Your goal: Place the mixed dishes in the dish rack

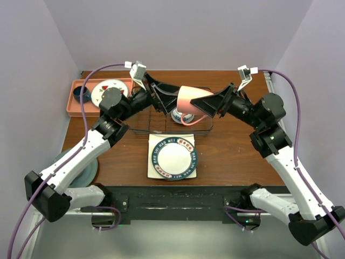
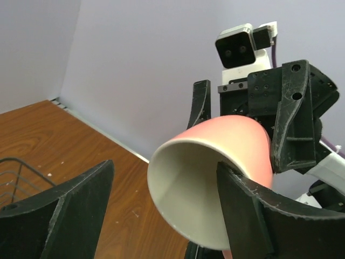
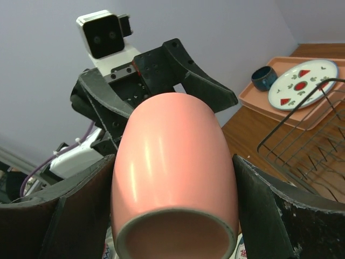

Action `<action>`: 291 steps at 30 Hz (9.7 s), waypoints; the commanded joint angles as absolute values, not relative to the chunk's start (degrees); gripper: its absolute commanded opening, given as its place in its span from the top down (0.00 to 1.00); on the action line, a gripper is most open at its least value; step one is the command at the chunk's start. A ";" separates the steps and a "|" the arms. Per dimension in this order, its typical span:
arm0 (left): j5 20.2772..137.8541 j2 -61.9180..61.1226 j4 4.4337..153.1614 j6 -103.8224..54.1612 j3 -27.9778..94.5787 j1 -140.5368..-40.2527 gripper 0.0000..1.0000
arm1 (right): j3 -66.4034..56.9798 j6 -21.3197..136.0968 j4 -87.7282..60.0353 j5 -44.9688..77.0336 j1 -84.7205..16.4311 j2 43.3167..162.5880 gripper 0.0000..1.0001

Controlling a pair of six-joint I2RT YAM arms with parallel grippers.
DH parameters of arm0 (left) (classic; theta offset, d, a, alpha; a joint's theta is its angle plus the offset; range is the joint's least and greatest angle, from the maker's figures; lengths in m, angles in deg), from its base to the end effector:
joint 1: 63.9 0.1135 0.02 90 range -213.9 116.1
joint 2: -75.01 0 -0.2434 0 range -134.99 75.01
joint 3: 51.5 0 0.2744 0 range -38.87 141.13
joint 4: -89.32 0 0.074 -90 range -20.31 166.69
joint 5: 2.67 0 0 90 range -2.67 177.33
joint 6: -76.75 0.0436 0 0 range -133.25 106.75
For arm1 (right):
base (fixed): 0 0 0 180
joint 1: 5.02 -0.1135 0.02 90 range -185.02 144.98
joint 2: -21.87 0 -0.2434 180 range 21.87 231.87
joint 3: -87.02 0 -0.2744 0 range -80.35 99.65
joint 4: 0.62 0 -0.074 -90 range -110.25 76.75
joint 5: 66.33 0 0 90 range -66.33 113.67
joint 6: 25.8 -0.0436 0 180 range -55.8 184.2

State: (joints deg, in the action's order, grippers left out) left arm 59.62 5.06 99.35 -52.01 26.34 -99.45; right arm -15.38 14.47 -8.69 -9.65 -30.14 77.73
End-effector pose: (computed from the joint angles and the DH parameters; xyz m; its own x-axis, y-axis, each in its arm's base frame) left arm 0.2449 -0.1999 0.4145 -0.3524 -0.4294 -0.8315 0.8388 0.2491 -0.4841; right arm 0.2122 0.1259 0.4427 -0.5011 0.4692 -0.7271 -0.7049 0.2660 0.6575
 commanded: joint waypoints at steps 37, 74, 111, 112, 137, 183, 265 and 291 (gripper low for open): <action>97.69 20.78 52.00 -35.40 19.58 -98.44 0.05 | 5.44 49.09 -50.43 34.31 -35.07 109.32 1.00; 98.31 21.40 52.26 -36.01 15.27 -98.44 0.03 | 12.83 49.17 -51.40 43.17 -35.96 121.28 1.00; 95.76 19.81 54.02 -37.07 13.34 -98.44 0.03 | -18.12 52.34 -10.79 47.49 -36.04 120.22 1.00; 95.68 19.81 54.11 -37.16 13.25 -98.44 0.03 | -18.12 52.08 -10.88 48.19 -36.04 120.48 1.00; 97.26 19.72 52.35 -37.16 13.86 -98.44 0.01 | -14.34 50.76 -22.39 45.47 -36.13 114.33 0.03; 77.75 17.09 61.75 -43.75 -2.74 -98.44 0.40 | -45.89 31.25 -23.01 5.92 -36.39 84.97 0.44; 75.46 3.20 70.72 -45.15 -4.68 -103.62 0.98 | -42.81 32.30 -35.84 19.28 -36.48 75.66 0.46; 72.74 3.64 72.65 -44.10 -5.21 -103.80 0.93 | -48.71 27.73 -32.13 17.25 -36.48 73.47 0.76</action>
State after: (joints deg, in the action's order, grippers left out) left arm 74.09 3.39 72.22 -44.17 -4.28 -103.42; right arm -49.65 27.39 -29.92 15.12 -36.46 75.32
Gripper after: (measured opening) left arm 0.063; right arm 0.305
